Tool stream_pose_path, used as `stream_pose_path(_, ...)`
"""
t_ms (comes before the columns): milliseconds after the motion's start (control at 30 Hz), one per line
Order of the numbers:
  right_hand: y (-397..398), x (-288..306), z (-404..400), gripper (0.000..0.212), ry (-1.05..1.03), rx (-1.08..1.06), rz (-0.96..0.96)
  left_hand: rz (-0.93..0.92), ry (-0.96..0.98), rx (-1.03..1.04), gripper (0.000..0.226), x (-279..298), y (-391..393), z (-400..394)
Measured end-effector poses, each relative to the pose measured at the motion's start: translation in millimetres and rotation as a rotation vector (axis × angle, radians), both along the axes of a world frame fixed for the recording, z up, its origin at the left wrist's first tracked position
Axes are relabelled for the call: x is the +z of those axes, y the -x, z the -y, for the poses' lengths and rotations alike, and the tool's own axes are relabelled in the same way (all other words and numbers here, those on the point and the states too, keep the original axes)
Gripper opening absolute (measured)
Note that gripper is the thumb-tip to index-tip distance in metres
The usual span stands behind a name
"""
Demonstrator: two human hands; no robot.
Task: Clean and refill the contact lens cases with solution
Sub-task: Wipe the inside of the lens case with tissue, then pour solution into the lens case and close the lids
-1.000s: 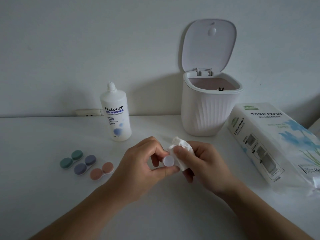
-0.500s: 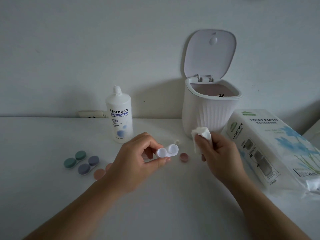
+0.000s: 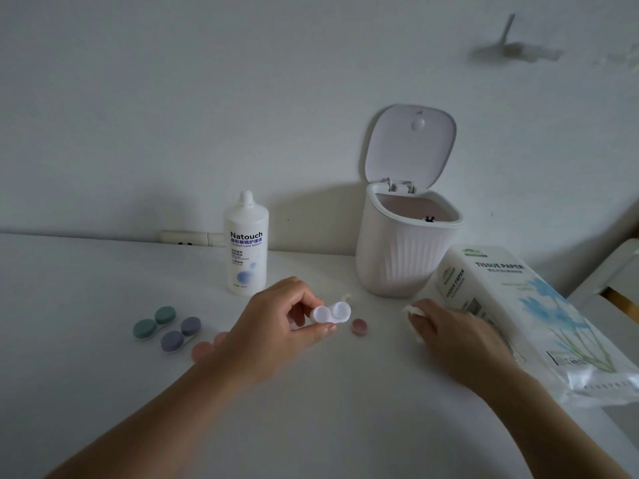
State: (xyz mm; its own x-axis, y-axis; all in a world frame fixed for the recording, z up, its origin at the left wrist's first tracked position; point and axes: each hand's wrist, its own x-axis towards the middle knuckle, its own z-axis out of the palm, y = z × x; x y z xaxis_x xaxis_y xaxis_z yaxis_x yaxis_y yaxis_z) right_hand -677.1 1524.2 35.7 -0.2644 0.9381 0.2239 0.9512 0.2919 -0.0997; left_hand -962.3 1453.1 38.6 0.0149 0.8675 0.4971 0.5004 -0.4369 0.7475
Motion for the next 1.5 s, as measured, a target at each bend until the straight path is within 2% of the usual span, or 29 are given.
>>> stream_pose_path(100, 0, 2, 5, 0.042, -0.025, 0.018, 0.144, 0.005, 0.017, -0.011, 0.022, 1, 0, 1)
stream_pose_path(167, 2, 2, 8, 0.048, 0.034, 0.007, 0.183, 0.008, 0.023, -0.008, 0.022, 1, 0, 1)
stream_pose_path(300, 4, 6, 10, 0.08, 0.158, -0.079, 0.271, 0.002, 0.034, -0.009, 0.022, 1, 0, 1)
stream_pose_path(400, 11, 16, 13, 0.089, 0.066, -0.083, 0.27, 0.036, 0.069, -0.01, 0.021, 2, 0, 2)
stream_pose_path(433, 15, 21, 15, 0.086, 0.006, -0.039, 0.229, 0.049, 0.085, -0.008, 0.02, 2, 1, 2)
stream_pose_path(500, 26, 30, 20, 0.079, -0.04, 0.137, 0.027, 0.072, 0.118, -0.007, 0.019, 3, 1, 1)
stream_pose_path(600, 48, 38, 23, 0.056, 0.193, 0.403, -0.355, 0.101, 0.181, -0.002, 0.021, 4, 2, 1)
stream_pose_path(667, 61, 40, 23, 0.042, 0.368, 0.459, -0.536, 0.102, 0.206, 0.012, 0.023, 4, 2, 0)
stream_pose_path(733, 71, 39, 20, 0.031, 0.426, 0.466, -0.648, 0.111, 0.2, -0.002, 0.022, 3, 4, -1)
stream_pose_path(867, 78, 37, 12, 0.022, 0.493, 0.469, -0.726, 0.1, 0.157, -0.019, 0.019, 1, 7, -4)
stream_pose_path(967, 77, 32, 9, 0.016, 0.529, 0.472, -0.82, -0.003, 0.029, 0.023, 0.02, -1, 10, -6)
stream_pose_path(1033, 77, 27, 7, 0.014, 0.531, 0.44, -0.904, 0.012, -0.082, 0.122, 0.023, -1, 15, -9)
stream_pose_path(1167, 72, 15, 6, 0.01, 0.503, 0.407, -1.014, 0.098, -0.266, 0.457, 0.014, 0, 30, -18)
stream_pose_path(1300, 71, 8, 8, 0.012, 0.448, 0.425, -1.038, 0.203, -0.26, 0.652, 0.034, -2, 43, -24)
stream_pose_path(1367, 71, 5, 7, 0.016, 0.453, 0.431, -1.075, 0.228, -0.226, 0.681, 0.044, -4, 47, -26)
stream_pose_path(1500, 71, 0, 3, 0.008, 0.48, 0.447, -1.065, 0.248, -0.104, 0.695, 0.058, -3, 51, -30)
